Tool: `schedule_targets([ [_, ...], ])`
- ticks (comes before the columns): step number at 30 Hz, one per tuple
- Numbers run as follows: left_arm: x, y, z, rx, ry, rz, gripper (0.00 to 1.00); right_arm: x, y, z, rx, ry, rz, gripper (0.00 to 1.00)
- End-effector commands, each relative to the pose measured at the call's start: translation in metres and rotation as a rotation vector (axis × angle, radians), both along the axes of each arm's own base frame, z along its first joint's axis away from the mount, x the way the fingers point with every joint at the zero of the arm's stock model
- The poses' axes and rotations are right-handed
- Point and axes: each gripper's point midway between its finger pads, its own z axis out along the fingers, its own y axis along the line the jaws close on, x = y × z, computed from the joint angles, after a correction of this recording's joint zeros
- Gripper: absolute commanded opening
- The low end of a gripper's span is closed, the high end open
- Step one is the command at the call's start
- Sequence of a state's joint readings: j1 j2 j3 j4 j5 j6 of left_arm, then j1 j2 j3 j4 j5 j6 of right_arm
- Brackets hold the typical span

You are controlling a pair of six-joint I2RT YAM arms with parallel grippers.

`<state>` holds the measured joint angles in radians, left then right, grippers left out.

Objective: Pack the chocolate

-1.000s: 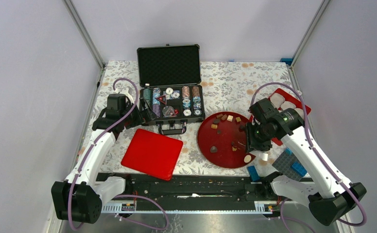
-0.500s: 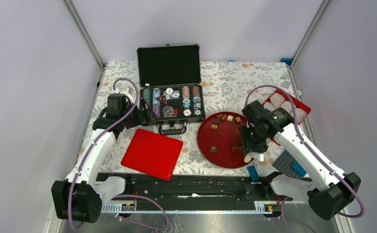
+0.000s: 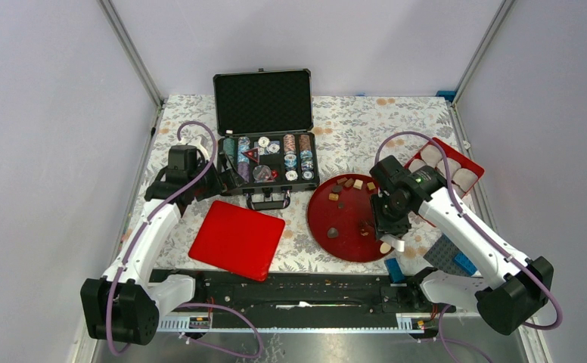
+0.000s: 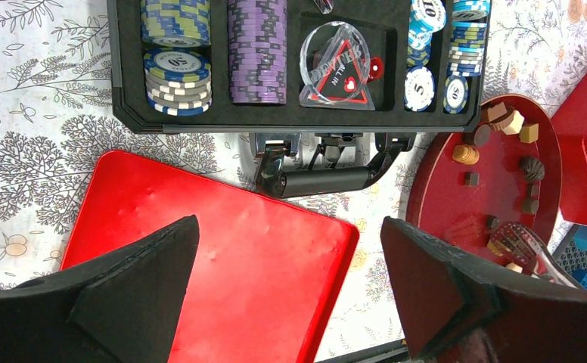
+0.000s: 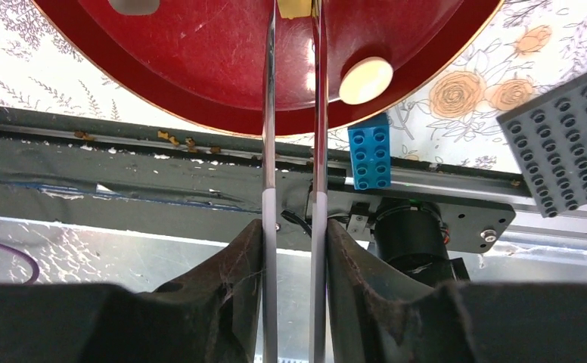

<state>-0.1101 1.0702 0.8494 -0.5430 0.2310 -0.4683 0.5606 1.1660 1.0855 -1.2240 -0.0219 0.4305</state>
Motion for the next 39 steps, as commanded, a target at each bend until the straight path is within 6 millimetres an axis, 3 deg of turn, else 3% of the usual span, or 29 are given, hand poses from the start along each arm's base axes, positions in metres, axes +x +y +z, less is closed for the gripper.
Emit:
schedule_targets([
  [1, 0.013, -0.002, 0.02, -0.003, -0.066, -0.006, 0.99, 0.013, -0.007, 0.025, -0.04, -0.085, -0.013, 0.24],
  [9, 0.013, -0.004, 0.018, -0.003, -0.065, -0.014, 0.99, 0.044, -0.029, 0.063, -0.152, -0.264, -0.061, 0.25],
  [16, 0.011, -0.004, 0.018, 0.0, -0.073, -0.017, 0.99, 0.097, -0.043, 0.084, -0.144, -0.417, -0.172, 0.25],
  [21, 0.01, -0.004, 0.018, -0.003, -0.072, -0.02, 0.99, 0.143, -0.082, 0.096, -0.135, -0.524, -0.326, 0.24],
  [30, 0.013, -0.005, 0.02, 0.003, -0.079, -0.021, 0.99, 0.206, -0.143, 0.084, -0.205, -0.571, -0.495, 0.24],
  [35, 0.014, -0.005, 0.019, 0.003, -0.071, -0.025, 0.99, 0.223, -0.175, 0.06, -0.246, -0.534, -0.569, 0.24],
  [39, 0.016, -0.004, 0.019, 0.013, -0.072, -0.023, 0.99, 0.234, -0.187, 0.044, -0.269, -0.507, -0.597, 0.24],
])
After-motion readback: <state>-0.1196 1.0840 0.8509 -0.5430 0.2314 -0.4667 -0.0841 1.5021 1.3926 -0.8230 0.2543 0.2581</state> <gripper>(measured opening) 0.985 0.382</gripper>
